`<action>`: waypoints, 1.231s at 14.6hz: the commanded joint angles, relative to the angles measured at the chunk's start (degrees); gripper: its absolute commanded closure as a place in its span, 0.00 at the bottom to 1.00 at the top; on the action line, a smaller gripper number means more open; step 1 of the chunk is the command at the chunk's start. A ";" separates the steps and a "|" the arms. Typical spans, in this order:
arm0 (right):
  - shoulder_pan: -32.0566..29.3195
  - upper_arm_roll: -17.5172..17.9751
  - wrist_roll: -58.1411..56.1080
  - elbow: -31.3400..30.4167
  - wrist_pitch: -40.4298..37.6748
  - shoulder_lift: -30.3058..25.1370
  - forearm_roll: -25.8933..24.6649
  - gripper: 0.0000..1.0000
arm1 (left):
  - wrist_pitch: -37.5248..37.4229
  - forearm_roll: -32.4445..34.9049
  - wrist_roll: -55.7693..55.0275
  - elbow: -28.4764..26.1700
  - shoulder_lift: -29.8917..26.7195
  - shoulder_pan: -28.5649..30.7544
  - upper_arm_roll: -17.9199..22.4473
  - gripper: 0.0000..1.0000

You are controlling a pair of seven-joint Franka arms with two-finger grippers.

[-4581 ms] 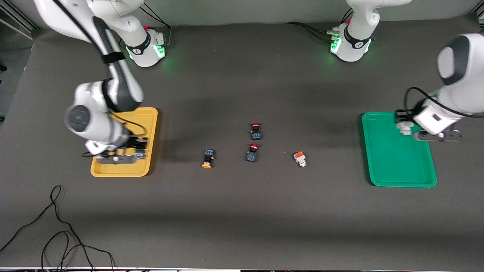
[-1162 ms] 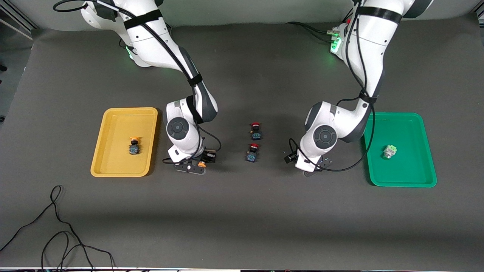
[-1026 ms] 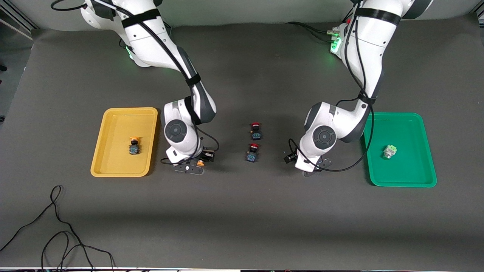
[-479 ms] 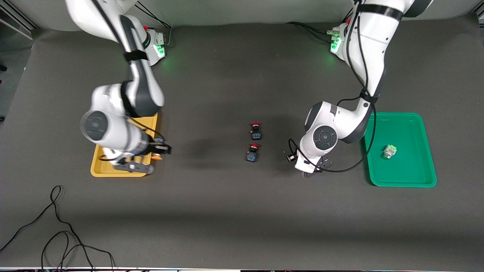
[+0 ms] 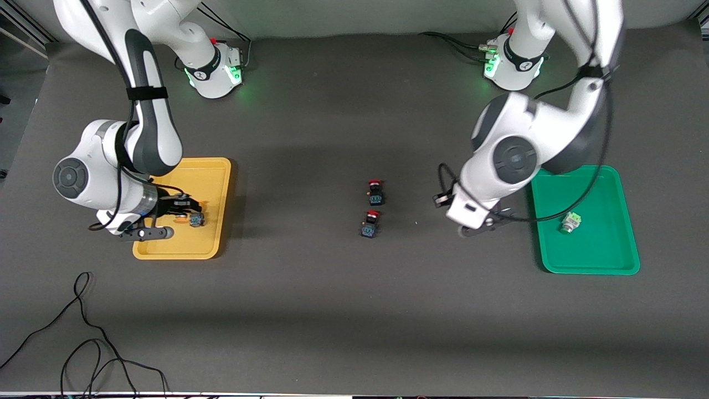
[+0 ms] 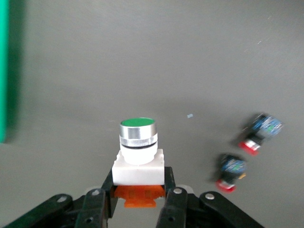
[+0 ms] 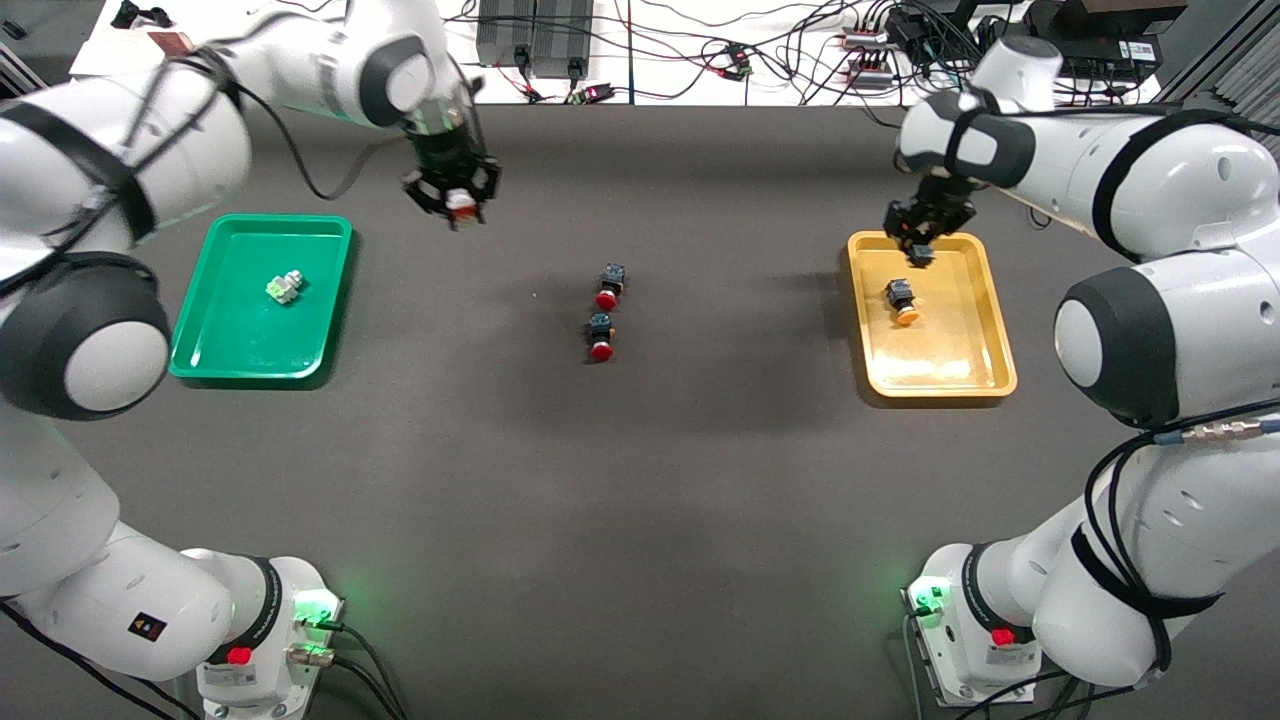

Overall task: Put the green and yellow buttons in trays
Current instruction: 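Place the orange button in the green tray while the right gripper places yellow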

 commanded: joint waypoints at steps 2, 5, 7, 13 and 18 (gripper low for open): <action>-0.83 -1.37 -9.29 -9.32 13.03 -0.51 0.05 1.00 | -6.10 2.64 28.42 -1.99 -3.29 14.64 1.33 1.00; -1.19 -1.36 -12.01 -11.00 17.10 1.25 0.92 1.00 | -3.84 6.77 46.81 -2.08 -1.28 26.61 1.33 1.00; -1.98 -1.36 -14.91 -11.09 17.28 2.30 3.99 1.00 | 0.46 8.97 52.11 -4.35 -0.05 31.28 1.33 1.00; -1.98 -1.01 -25.54 -11.27 20.09 8.27 16.02 1.00 | 22.32 11.61 56.88 -17.96 4.44 37.80 1.42 1.00; -1.54 -0.75 -35.74 -10.92 20.97 13.38 27.90 1.00 | 29.57 11.79 56.79 -18.43 8.30 38.86 1.50 1.00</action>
